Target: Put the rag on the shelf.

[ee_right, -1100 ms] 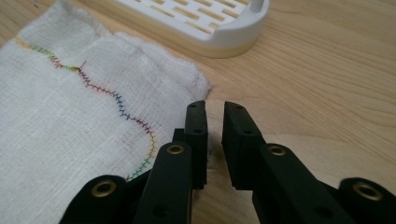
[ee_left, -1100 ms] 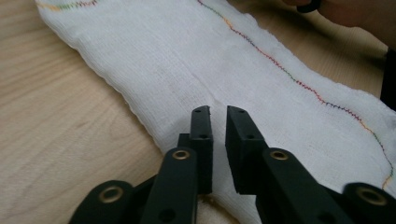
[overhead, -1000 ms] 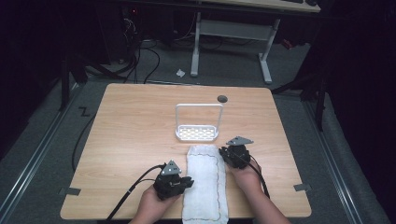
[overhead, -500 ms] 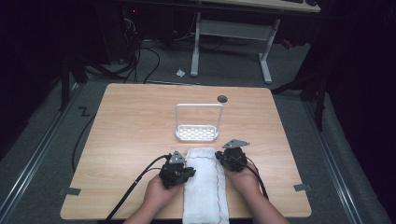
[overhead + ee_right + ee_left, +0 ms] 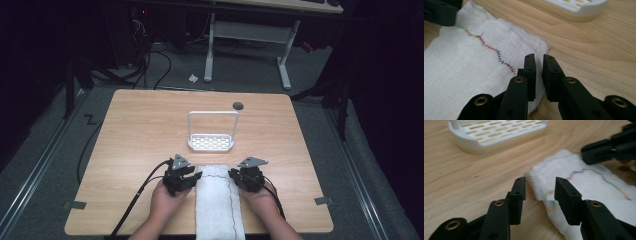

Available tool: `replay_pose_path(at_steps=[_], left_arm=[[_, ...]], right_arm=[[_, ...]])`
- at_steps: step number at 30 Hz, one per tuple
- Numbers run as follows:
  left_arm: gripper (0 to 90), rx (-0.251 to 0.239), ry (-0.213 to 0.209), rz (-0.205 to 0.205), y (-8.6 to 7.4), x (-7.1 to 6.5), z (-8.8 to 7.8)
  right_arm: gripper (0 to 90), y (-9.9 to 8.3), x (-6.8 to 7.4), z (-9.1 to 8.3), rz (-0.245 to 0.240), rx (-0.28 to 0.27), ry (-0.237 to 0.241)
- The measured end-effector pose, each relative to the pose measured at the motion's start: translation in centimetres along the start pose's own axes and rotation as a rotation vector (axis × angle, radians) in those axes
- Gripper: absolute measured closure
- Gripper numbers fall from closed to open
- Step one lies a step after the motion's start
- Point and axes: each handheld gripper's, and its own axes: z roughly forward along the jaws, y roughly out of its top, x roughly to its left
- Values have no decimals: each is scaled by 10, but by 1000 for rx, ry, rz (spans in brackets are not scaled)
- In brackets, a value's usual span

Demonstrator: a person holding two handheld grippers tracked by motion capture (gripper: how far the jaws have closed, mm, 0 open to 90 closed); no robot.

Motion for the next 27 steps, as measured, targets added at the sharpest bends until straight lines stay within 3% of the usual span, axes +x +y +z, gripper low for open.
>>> replay_pose_path(at_steps=[2,3,4,5,6,8,11,15,17,22,27], left_arm=[[576,6,-10,-21,0,1,6],[643,15,-10,-29,-1,2,8],[643,15,-11,-35,-2,2,8],[690,15,-16,-38,-2,3,9],[804,13,-19,-39,-2,2,9],[845,9,-21,-33,-3,0,9],[849,10,-47,-63,-4,4,9],[850,11,-93,-122,-5,11,10],[850,13,-92,-119,-5,11,9],[844,8,-97,-128,-6,11,9],[841,8,-98,-128,-7,11,8]], right_arm=[[816,0,0,0,-2,-2,-2],[816,-1,1,0,2,-3,-3],[816,-1,1,0,1,-7,-4],[816,-1,0,0,-2,-9,-3],[807,-1,0,0,10,-9,5],[781,0,0,1,11,-12,-1],[734,1,2,0,6,-16,-14],[630,5,2,2,43,-24,15],[597,6,1,6,54,-24,42],[544,9,2,13,66,-15,31],[573,8,4,14,49,-23,36]])
